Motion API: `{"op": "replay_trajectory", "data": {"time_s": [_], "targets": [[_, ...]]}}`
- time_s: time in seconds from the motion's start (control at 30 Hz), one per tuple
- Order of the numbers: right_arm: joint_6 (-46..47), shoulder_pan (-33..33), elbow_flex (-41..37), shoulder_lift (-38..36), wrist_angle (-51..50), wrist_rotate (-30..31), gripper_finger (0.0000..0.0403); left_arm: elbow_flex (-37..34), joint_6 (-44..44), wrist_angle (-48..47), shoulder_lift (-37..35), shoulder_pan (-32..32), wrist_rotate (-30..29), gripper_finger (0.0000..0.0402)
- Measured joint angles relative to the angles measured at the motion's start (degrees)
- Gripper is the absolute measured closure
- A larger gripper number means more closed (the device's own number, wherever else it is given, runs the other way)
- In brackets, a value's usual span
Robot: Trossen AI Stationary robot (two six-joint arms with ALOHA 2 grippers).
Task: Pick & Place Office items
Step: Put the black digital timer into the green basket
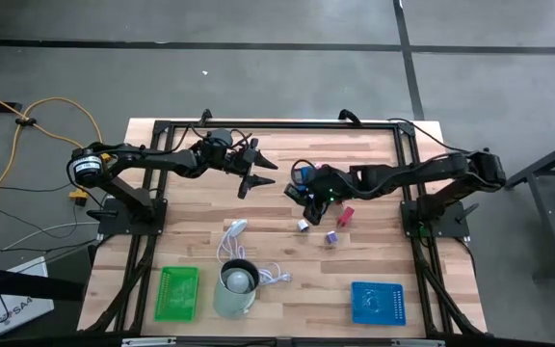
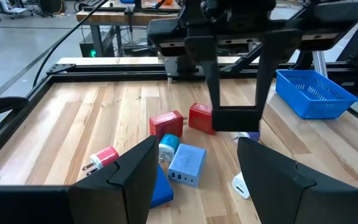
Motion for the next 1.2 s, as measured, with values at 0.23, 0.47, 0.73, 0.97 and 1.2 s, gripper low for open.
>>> {"op": "replay_trajectory", "data": {"time_s": [0.23, 0.47, 0.73, 0.97, 1.2], "targets": [[-2.0, 0.3, 0.0, 0.0, 1.0, -0.2, 0.0256, 0.0, 0.0, 0.0, 0.0, 0.0, 0.0, 0.0189], [-2.4, 0.3, 0.0, 0.0, 1.5, -0.2, 0.0256, 0.0, 0.0, 0.0, 0.0, 0.0, 0.0, 0.0189], [-2.3, 0.3, 0.0, 0.0, 1.5, -0.3, 0.0256, 0.0, 0.0, 0.2, 0.0, 0.0, 0.0, 0.0189], [-2.4, 0.3, 0.0, 0.0, 1.5, -0.4, 0.0256, 0.0, -9.9, 0.0, 0.0, 0.0, 0.1, 0.0189], [-3.5, 0.3, 0.0, 0.0, 1.5, -0.5, 0.0256, 0.0, -12.2, 0.0, 0.0, -0.3, 4.9, 0.0189]]}}
